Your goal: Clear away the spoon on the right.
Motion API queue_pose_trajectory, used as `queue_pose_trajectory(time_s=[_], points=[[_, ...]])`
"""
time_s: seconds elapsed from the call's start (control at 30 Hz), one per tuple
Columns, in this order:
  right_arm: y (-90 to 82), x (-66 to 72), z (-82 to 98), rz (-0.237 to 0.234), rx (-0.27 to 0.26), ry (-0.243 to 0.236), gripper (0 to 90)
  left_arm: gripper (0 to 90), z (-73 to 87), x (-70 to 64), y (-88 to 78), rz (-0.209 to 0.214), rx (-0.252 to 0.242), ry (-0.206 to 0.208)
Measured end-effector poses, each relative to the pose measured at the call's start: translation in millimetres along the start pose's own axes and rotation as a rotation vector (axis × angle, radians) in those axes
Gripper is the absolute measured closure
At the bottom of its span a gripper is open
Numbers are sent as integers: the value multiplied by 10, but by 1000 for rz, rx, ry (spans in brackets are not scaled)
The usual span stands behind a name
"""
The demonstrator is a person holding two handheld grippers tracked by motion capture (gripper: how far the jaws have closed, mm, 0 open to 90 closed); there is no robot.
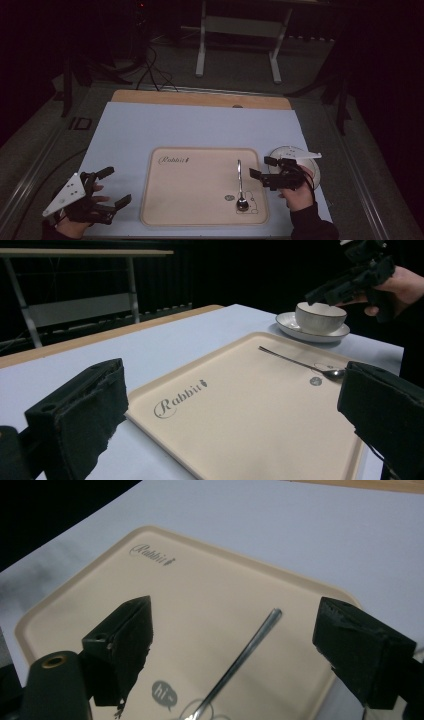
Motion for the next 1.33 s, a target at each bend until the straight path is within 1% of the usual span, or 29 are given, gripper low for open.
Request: queue_pose_trajectory(time_s=[0.07, 0.2, 0.3, 0.33, 0.5, 0.53, 0.6, 0.73, 0.87, 0.9, 0.97, 1.1, 1.33], points=[[-16, 0, 30, 3, 4, 2, 154, 0, 0, 0, -1, 0, 0, 0], [-74, -4, 142, 21, -6, -1, 154, 0, 0, -2, -1, 1, 1, 0], [-94, -11, 183, 31, -8, -16, 154, 0, 0, 0, -1, 0, 0, 0], [-122, -20, 217, 38, -16, -23, 154, 0, -1, 0, -2, 0, 0, 1], [-155, -21, 314, 24, -23, -54, 142, 0, -1, -2, -2, 1, -1, 1], [-162, -31, 335, 27, -24, -58, 143, 0, 0, -2, -2, 1, 0, 0], [-172, -42, 383, 26, -20, -50, 142, 0, -1, -1, -3, 1, -1, 1], [-201, -82, 477, 41, -12, -50, 140, 0, 0, -2, 0, 3, -1, -1], [-232, -189, 555, 81, -4, -61, 142, 0, -1, -4, 2, 5, 0, -1], [-240, -212, 575, 83, -3, -62, 142, 0, -1, -5, 2, 5, 0, -3], [-260, -228, 599, 71, -12, -56, 142, 0, 2, 1, 3, 4, 1, -5], [-278, -244, 616, 68, -19, -53, 143, 0, 9, 9, 10, 2, 4, -7], [-246, -235, 641, 68, -1, -65, 144, 0, 9, 11, 11, 2, 2, -10]])
Point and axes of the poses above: each handheld gripper's, and its own axes: y roughly forward along the jaws, z roughly out of its underside, x roughly to its left, the point moved 9 cm from there along y, roughly forward along the jaws, and after that the axes turned 6 degrees about y, right-handed, at the moved point
